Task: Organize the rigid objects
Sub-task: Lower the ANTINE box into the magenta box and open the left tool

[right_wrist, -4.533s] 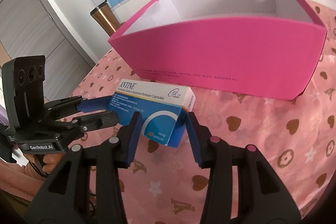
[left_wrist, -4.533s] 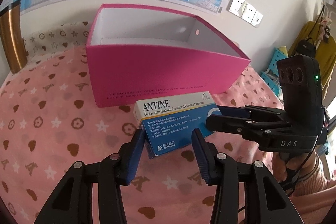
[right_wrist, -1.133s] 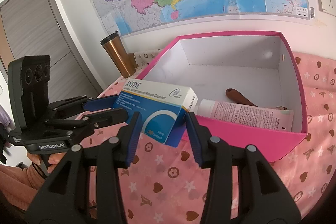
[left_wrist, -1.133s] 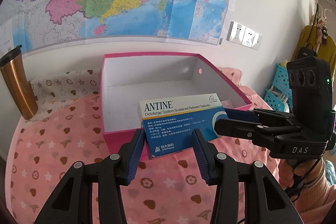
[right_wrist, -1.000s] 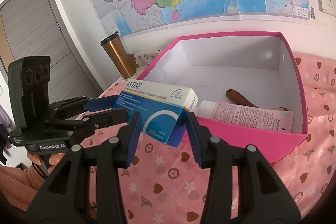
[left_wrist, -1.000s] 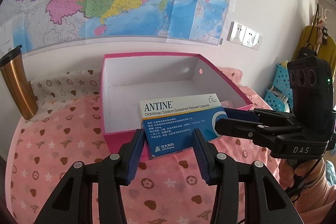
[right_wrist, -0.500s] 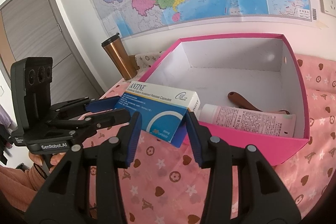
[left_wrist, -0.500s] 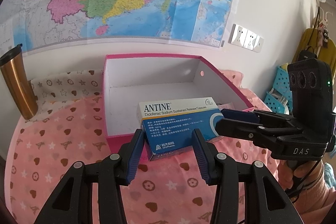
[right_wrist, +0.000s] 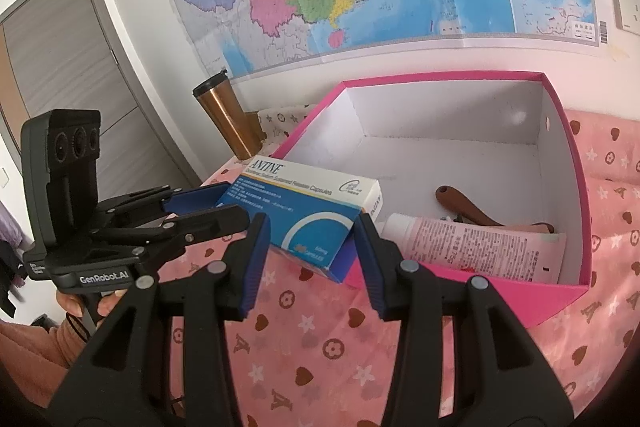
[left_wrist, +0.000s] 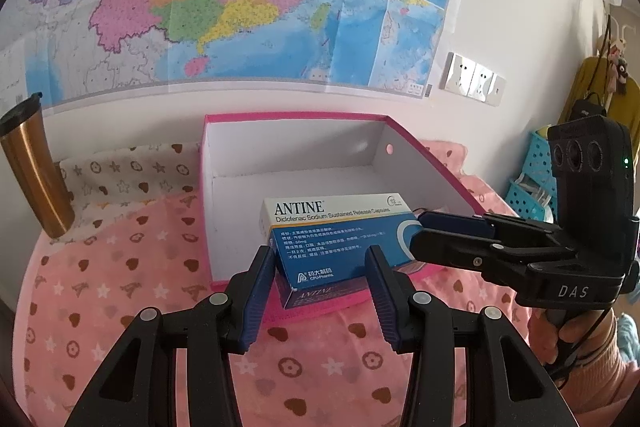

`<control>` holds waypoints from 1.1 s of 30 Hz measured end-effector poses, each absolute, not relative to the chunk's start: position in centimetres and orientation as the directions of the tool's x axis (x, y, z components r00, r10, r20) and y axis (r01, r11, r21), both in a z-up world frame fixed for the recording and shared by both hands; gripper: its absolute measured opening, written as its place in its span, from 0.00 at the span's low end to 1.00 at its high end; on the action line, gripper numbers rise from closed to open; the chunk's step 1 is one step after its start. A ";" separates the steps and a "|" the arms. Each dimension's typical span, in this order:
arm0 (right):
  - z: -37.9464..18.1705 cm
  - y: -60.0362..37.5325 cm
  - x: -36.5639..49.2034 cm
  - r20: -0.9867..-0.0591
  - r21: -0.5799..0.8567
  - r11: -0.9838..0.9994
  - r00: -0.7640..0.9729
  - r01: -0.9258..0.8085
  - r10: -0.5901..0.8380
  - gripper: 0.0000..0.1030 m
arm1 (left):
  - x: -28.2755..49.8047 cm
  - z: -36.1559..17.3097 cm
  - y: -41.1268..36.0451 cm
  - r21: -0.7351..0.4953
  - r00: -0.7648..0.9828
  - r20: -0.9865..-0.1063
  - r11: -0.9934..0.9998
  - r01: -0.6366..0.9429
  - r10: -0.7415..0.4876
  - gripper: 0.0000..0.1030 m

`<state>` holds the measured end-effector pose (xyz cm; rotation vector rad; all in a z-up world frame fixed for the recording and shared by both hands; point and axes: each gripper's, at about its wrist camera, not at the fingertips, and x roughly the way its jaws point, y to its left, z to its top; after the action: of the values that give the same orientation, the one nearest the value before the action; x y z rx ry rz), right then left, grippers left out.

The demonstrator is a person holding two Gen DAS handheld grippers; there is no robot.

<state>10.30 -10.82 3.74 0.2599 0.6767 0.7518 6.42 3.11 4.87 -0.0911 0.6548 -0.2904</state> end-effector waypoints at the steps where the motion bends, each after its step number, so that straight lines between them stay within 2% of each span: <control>1: 3.7 -10.8 10.4 -0.471 0.448 0.711 0.533 -0.542 0.703 0.45 | 6.5 4.9 3.1 -0.174 0.754 -0.587 0.956 0.237 -0.294 0.45; 33: 3.8 -10.7 11.1 -0.470 0.447 0.716 0.541 -0.536 0.698 0.45 | 8.0 5.0 3.3 -0.168 0.761 -0.583 0.959 0.230 -0.285 0.45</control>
<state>11.15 -10.74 3.81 0.2632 0.6733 0.7432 7.99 3.28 4.98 -0.0880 0.6487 -0.2805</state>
